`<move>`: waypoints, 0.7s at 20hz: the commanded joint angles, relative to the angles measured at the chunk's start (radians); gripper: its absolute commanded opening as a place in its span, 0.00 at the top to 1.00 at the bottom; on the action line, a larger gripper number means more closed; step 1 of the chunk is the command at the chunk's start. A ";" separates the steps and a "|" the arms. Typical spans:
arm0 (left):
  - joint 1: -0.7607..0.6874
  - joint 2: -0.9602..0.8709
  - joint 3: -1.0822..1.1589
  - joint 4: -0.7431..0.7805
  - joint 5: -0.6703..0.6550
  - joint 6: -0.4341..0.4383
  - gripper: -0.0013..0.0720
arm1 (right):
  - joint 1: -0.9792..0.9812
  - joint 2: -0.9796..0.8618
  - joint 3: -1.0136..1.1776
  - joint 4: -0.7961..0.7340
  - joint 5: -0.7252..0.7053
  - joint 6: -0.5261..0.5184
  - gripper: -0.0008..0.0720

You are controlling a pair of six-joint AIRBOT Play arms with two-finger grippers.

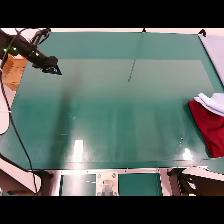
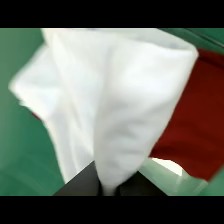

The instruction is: Fold the shirts.

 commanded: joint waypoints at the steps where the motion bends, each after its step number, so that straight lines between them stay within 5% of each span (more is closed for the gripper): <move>1: 0.000 -0.002 -0.015 -0.010 0.001 0.003 0.95 | -0.004 0.004 -0.142 -0.210 0.039 0.049 0.97; 4: 0.000 -0.002 -0.053 -0.010 0.008 0.003 0.95 | -0.004 0.002 -0.332 -0.275 -0.026 0.051 0.91; 5: 0.000 -0.002 -0.061 -0.010 0.013 0.003 0.95 | -0.004 -0.004 -0.385 -0.302 -0.051 0.051 0.77; 7: 0.000 -0.002 -0.067 -0.010 0.030 0.004 0.95 | -0.004 -0.023 -0.442 -0.336 -0.065 0.051 0.28; 8: 0.000 -0.002 -0.068 -0.010 0.031 0.004 0.95 | -0.004 -0.035 -0.438 -0.335 -0.064 0.051 0.24; 11: 0.000 -0.002 -0.068 -0.010 0.031 0.003 0.95 | 0.027 -0.040 -0.351 -0.278 -0.068 0.077 0.29; 13: 0.000 -0.001 -0.067 -0.010 0.044 -0.006 0.95 | 0.087 -0.040 -0.240 -0.182 -0.084 0.049 0.73; 14: 0.000 0.001 -0.063 -0.010 0.045 -0.027 0.95 | 0.132 -0.040 -0.179 -0.111 -0.100 0.021 0.87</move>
